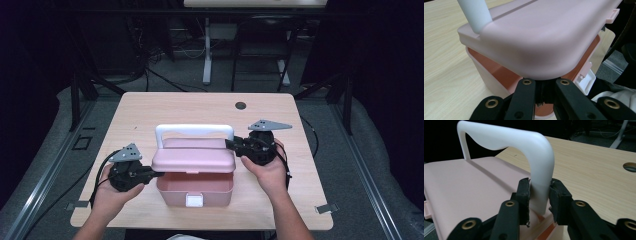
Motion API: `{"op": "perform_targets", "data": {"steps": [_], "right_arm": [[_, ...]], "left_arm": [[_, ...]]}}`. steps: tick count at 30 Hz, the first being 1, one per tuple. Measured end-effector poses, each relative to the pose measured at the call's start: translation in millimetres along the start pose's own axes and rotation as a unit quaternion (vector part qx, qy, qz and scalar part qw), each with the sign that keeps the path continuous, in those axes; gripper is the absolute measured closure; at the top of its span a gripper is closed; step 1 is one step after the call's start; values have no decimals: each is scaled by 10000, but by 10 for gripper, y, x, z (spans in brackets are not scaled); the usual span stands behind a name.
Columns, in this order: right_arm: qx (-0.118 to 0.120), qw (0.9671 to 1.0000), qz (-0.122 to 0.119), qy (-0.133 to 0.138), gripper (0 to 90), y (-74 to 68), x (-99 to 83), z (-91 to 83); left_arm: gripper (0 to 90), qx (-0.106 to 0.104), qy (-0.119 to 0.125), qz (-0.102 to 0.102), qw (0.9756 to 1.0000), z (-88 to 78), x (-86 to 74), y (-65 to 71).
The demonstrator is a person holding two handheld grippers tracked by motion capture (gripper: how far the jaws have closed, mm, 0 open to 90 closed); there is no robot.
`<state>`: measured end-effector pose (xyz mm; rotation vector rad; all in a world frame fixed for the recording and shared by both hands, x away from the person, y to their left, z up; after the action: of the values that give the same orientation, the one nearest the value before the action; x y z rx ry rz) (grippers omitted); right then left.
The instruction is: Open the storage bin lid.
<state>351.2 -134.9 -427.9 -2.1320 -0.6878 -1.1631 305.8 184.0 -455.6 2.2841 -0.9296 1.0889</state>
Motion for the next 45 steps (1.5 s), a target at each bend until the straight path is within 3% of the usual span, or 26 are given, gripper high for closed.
{"op": "perform_targets", "data": {"steps": [18, 31, 45], "right_arm": [[-296, 9988, 64, 386, 681, 5, -62, -230], [-593, 9978, 153, 236, 685, -48, -280, -385], [-614, 9979, 136, -174, 681, -171, -536, -241]], "left_arm": [[896, -77, 259, 36, 9996, -36, 158, -64], [896, 13, 550, 164, 9984, -54, 398, -184], [896, 51, 763, 156, 9970, -26, 559, -294]]}}
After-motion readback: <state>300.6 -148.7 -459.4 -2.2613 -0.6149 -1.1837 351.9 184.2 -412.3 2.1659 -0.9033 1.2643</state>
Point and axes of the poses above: each handheld gripper's, and its own axes: z roughly forward along the jaws, x roughly out of its top, y roughly to its right, the point moved 3 cm from there along z, roughly forward along the jaws, and after that the axes turned 6 degrees about x, right-handed, at the moved point
